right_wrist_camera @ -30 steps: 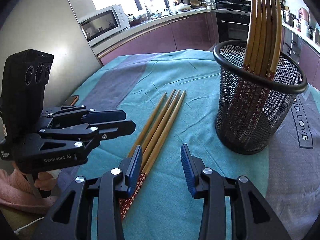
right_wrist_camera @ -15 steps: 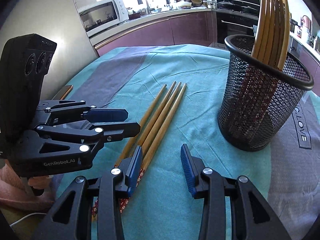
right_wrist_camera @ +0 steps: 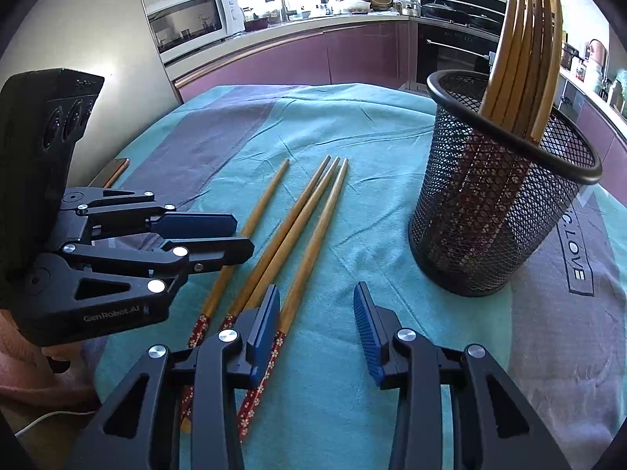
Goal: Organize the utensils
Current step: 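Withdraw both open grippers from the cup toward the loose chopsticks, then close the left gripper on a chopstick while the right gripper grasps another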
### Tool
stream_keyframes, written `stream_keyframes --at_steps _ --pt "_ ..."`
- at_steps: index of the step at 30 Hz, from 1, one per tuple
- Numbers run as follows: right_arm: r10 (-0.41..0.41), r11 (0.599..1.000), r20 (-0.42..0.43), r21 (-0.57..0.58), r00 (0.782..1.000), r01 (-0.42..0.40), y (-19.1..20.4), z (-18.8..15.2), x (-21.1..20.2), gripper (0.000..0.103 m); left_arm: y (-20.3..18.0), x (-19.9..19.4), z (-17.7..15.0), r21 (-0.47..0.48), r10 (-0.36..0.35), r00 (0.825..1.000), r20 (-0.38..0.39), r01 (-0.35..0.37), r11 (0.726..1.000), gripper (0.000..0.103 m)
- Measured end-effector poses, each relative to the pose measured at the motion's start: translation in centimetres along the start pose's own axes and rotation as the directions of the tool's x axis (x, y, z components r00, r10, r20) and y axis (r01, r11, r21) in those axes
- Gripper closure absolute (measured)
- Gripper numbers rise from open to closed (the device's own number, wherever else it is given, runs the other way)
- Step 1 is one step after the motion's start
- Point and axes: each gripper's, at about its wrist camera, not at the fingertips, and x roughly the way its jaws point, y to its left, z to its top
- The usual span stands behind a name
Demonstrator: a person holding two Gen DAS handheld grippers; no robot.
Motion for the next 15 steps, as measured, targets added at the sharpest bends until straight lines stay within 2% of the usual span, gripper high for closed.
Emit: stream_keyframes --at_steps 5,8,15 --pt "-0.014 1.000 0.004 -0.006 1.000 0.014 0.2 0.7 0.6 0.067 0.4 0.5 0.6 -0.009 0.018 1.000 0.002 -0.018 1.000 0.078" --pt "-0.039 0.999 0.011 -0.013 0.999 0.039 0.3 1.1 1.1 0.072 1.0 0.8 0.8 -0.022 0.019 1.000 0.005 -0.019 1.000 0.082" --pt "-0.036 0.998 0.023 0.044 0.999 0.035 -0.6 1.6 1.4 0.093 1.3 1.1 1.0 -0.042 0.040 0.999 0.010 -0.040 0.998 0.092"
